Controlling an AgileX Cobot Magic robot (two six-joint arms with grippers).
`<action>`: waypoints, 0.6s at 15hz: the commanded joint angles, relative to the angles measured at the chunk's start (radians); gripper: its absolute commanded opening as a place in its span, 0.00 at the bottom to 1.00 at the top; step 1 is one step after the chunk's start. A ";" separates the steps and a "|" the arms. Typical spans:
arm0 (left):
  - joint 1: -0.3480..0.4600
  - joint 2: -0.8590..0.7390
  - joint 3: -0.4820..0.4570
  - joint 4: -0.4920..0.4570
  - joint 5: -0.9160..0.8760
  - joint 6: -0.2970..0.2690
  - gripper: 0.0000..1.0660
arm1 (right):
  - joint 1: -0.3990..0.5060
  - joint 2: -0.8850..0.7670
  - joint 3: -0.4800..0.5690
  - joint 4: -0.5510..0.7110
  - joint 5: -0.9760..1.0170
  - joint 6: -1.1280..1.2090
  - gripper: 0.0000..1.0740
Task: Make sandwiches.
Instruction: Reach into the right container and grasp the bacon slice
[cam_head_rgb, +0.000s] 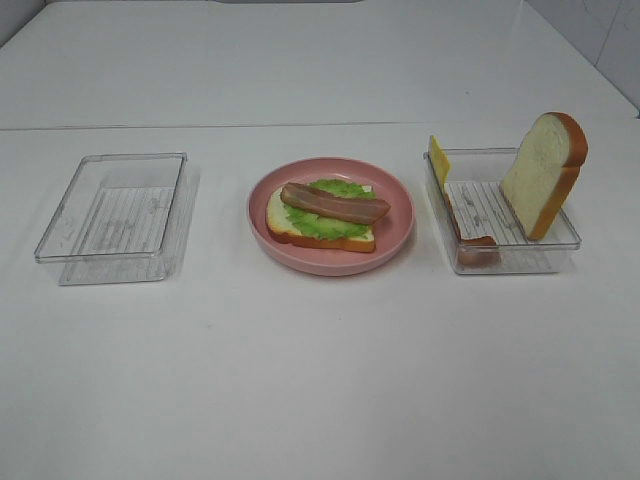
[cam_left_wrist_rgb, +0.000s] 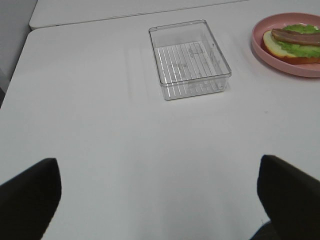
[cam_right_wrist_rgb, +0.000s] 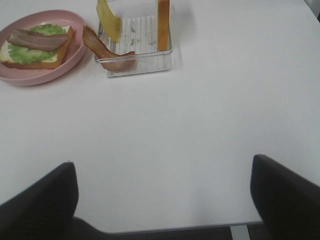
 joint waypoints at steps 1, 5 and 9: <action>0.001 -0.020 0.002 0.000 -0.005 0.000 0.94 | -0.005 -0.029 0.004 0.002 -0.008 -0.004 0.83; 0.001 -0.015 0.002 0.000 -0.005 0.000 0.94 | -0.005 -0.029 0.004 0.002 -0.008 -0.004 0.83; 0.001 -0.015 0.002 0.000 -0.005 0.000 0.94 | -0.005 -0.029 0.004 0.002 -0.008 -0.004 0.83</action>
